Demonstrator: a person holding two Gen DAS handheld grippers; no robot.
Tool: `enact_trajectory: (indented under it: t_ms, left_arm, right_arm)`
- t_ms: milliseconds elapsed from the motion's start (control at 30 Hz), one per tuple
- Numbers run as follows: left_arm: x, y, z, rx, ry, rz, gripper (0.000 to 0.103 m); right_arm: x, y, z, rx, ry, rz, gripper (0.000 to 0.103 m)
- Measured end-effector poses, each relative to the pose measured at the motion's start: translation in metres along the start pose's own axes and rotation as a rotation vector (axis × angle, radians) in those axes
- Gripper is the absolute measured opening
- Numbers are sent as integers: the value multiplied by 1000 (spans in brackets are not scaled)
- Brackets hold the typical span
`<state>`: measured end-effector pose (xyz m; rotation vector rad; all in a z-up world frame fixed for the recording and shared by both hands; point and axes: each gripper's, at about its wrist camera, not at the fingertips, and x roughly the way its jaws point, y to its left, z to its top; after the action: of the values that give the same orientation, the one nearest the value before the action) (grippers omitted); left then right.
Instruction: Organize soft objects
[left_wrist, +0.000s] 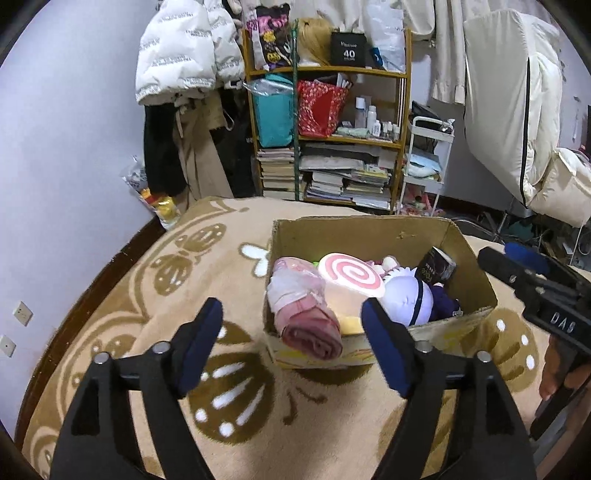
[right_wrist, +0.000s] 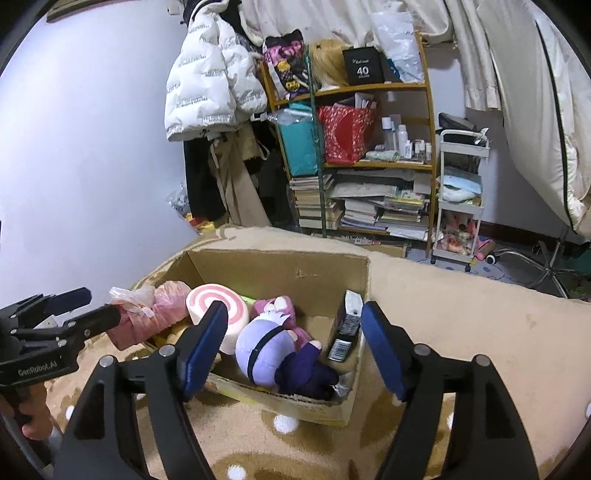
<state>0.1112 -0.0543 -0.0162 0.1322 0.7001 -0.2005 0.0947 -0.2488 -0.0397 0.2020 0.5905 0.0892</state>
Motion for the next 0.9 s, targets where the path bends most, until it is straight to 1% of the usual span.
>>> enact_trajectory:
  t_ms: [33,133,167,233,333,367,433,533,733,900]
  left_arm:
    - [-5,0,-1,2,-9,5,81]
    - [-22,0,-4,12,-31,20,88]
    - [-26,0,-5,14,-36,23,88]
    - [-37,0,-8,17,-49,30,91]
    - [-52,-1,-12,13,-63,43,96]
    - [-57,0,-14,12,-69,46,96]
    - [-66,0,-16,15,-85,56,98]
    - [-79,-1,-20,31,-109,65,101]
    - [-103,-4,-28,77,-154,102,102]
    - [-112,-1,-34,77,-162,118,102]
  right_arm:
    - [-3,0,1,5,-5,-2,84]
    - [-18,-3,1,23,-26,-9,87]
    - [-22,-3,1,25,-29,-12,88]
    - [-31,-3,1,25,-35,-22,94]
    - [-45,-2,1,22,-50,-33,98]
    - [-49,-1,0,19,-53,-35,99]
    - [-59,2,-2,12,-58,-39,103]
    - [-74,6,-4,3,-71,-38,103]
    - [-96,8,-4,-4,-103,-47,103]
    - [-106,5,-9,-1,-97,-57,103]
